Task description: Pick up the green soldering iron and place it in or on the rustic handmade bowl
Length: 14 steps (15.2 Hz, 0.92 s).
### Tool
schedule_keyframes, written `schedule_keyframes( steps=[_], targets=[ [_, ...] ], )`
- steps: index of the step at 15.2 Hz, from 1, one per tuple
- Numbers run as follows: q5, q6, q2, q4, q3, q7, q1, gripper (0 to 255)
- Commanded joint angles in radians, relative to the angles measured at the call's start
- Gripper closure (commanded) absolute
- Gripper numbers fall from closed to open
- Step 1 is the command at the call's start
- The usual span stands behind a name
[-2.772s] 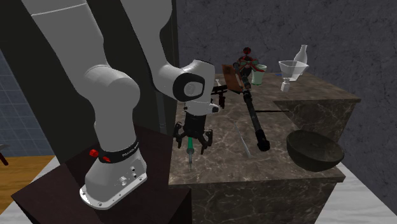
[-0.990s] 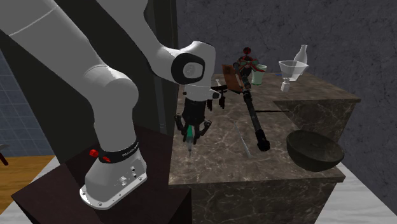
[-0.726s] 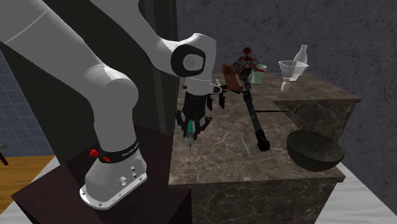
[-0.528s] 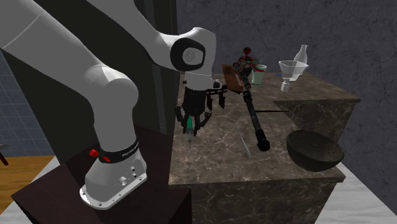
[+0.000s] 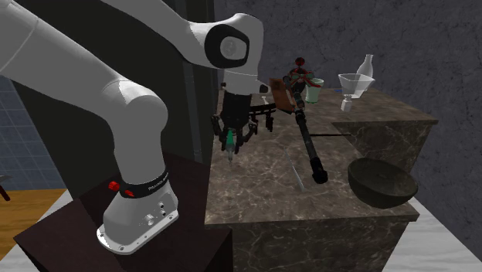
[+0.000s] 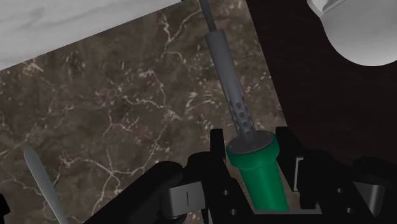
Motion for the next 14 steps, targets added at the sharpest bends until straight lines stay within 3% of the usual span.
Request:
schedule_keyframes(
  steps=[1, 6, 14],
  targets=[
    [0.011, -0.042, -0.027, 0.016, 0.013, -0.003, 0.0, 255],
    [0.036, -0.126, -0.07, 0.057, 0.039, -0.009, 0.004, 255],
    [0.024, -0.001, 0.272, 0.311, -0.131, -0.162, 0.056, 255]
  ],
)
